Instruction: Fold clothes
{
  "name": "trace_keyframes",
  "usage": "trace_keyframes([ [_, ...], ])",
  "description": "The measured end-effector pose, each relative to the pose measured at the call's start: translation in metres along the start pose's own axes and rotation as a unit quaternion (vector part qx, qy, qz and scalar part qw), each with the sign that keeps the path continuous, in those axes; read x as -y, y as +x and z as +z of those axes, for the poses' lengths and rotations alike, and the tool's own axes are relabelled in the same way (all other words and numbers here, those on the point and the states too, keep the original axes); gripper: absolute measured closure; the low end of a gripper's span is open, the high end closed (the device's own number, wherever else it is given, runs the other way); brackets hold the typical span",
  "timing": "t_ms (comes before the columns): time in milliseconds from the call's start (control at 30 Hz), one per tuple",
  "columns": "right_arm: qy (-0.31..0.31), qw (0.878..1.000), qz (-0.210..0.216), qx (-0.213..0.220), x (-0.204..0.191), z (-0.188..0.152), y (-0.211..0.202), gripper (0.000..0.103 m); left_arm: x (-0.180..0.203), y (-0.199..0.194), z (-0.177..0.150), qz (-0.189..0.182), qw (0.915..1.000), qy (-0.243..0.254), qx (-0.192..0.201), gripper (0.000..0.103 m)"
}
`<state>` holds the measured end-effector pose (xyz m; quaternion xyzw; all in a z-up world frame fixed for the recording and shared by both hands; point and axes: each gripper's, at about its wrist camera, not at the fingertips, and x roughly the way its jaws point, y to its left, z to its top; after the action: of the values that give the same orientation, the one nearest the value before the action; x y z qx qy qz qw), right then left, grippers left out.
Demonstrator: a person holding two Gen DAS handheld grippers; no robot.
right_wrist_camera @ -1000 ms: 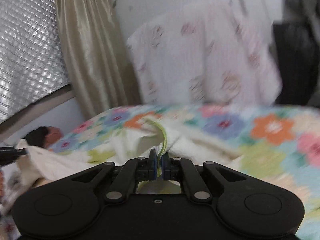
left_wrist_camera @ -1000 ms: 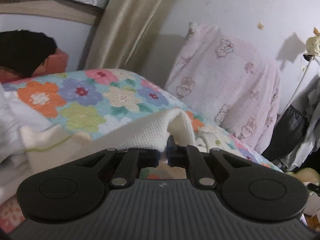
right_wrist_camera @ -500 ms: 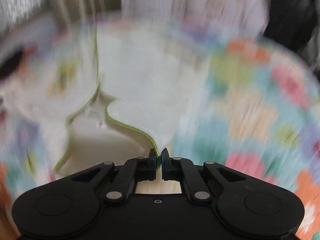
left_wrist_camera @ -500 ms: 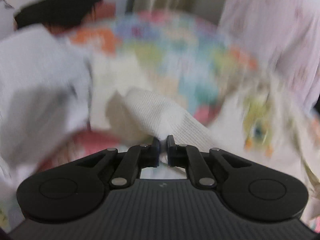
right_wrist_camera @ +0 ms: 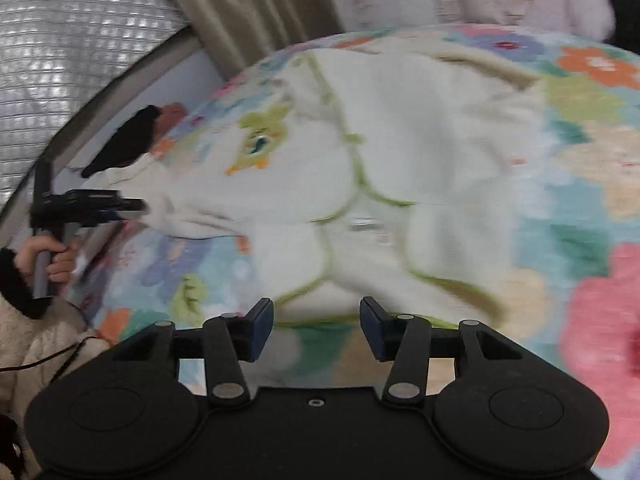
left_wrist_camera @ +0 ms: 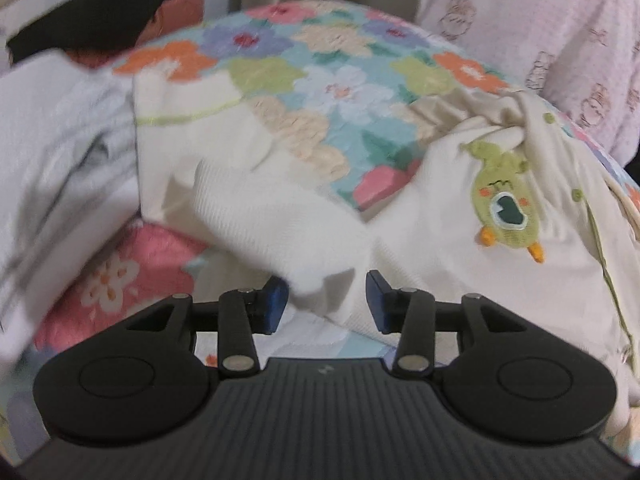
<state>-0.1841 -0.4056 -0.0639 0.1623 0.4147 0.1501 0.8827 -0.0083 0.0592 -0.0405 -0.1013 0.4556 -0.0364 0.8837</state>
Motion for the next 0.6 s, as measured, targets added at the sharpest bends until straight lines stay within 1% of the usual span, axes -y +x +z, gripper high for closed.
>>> trace_keyframes([
  [67,-0.007,1.000,0.011,-0.001,-0.008,-0.003,0.019,0.049,-0.007,0.005,-0.002,-0.012,0.9996,-0.020,-0.015,0.061],
  [100,-0.002,1.000,0.016,0.001,-0.009,-0.003,0.030,0.048,-0.011,0.007,-0.003,-0.016,0.9992,-0.030,-0.019,0.059],
  [167,0.008,1.000,0.024,0.003,-0.010,-0.004,0.051,0.043,-0.019,0.012,-0.005,-0.024,0.9982,-0.050,-0.024,0.057],
  [233,0.016,1.000,0.017,-0.001,-0.009,-0.004,0.072,0.041,-0.025,0.017,-0.004,-0.027,0.9969,-0.070,-0.024,0.055],
  [267,0.012,1.000,0.015,0.010,-0.011,-0.004,0.077,0.041,-0.028,0.020,-0.004,-0.026,0.9963,-0.079,-0.023,0.055],
  [300,0.007,1.000,0.014,0.020,-0.014,-0.004,0.081,0.048,-0.030,0.021,-0.003,-0.027,0.9957,-0.086,-0.022,0.055],
  [333,-0.007,0.999,0.020,0.028,-0.020,-0.001,0.082,0.088,-0.032,0.023,-0.003,-0.027,0.9951,-0.093,-0.020,0.055],
  [367,-0.026,0.999,0.035,0.033,-0.028,0.004,0.081,0.096,-0.034,0.023,-0.003,-0.028,0.9947,-0.098,-0.018,0.055],
  [433,-0.044,0.994,0.053,0.080,-0.039,0.012,0.060,0.097,-0.036,0.021,-0.002,-0.029,0.9939,-0.106,-0.013,0.055],
  [467,-0.045,0.990,0.075,0.111,-0.041,0.015,0.042,0.097,-0.038,0.020,-0.002,-0.030,0.9934,-0.110,-0.009,0.054],
  [533,-0.019,0.981,0.121,0.154,-0.035,0.019,0.008,0.097,-0.041,0.016,-0.002,-0.036,0.9920,-0.121,0.001,0.049],
  [600,0.018,0.977,0.144,0.159,-0.018,0.017,-0.014,0.097,-0.046,0.013,-0.001,-0.045,0.9898,-0.135,0.009,0.046],
])
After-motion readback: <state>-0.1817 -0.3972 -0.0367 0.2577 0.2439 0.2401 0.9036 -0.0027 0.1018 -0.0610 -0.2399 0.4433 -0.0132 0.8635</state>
